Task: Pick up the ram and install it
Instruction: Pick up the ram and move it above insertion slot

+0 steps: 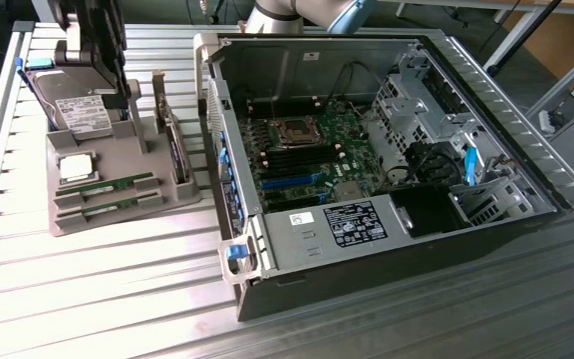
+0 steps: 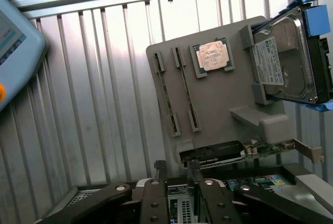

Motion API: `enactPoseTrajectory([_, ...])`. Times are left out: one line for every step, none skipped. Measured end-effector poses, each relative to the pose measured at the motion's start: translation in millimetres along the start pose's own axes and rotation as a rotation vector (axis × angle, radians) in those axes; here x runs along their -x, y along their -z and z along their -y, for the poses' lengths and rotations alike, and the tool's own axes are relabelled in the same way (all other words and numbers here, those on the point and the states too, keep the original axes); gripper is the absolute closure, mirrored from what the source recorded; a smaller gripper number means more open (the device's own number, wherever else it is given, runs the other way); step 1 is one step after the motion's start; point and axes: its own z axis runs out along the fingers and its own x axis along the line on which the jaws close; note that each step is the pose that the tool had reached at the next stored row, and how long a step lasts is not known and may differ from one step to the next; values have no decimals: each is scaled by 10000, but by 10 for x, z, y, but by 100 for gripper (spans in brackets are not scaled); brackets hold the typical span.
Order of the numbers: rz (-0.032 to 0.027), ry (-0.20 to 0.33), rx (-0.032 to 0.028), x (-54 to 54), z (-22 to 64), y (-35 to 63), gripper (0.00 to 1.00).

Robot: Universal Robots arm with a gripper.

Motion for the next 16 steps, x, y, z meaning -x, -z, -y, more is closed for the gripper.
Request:
enactPoseTrajectory([0, 0, 0, 0, 0, 0, 78])
enactPoseTrajectory([0, 0, 0, 0, 0, 0, 78])
enactPoseTrajectory([0, 0, 0, 0, 0, 0, 78])
enactPoseTrajectory([0, 0, 0, 0, 0, 0, 78])
enactPoseTrajectory([0, 0, 0, 0, 0, 0, 78])
enactPoseTrajectory([0, 0, 0, 0, 0, 0, 78])
enactPoseTrajectory([0, 0, 0, 0, 0, 0, 78])
enactPoseTrajectory([0, -1, 0, 0, 0, 0, 78])
enactPoseTrajectory([0, -1, 0, 0, 0, 0, 78])
enactPoseTrajectory([95, -2, 11, -1, 0, -1, 78])
enactPoseTrajectory([284, -11, 36, -2, 0, -1, 78])
enactPoseTrajectory([494, -22, 64, -2, 0, 0, 78])
enactPoseTrajectory([770, -35, 100, -4, 0, 0, 78])
enactPoseTrajectory([1011, -44, 131, -4, 0, 0, 78])
enactPoseTrajectory([1029, -46, 133, -3, 0, 0, 78])
enactPoseTrajectory([999, -43, 354, -4, 1, -3, 78])
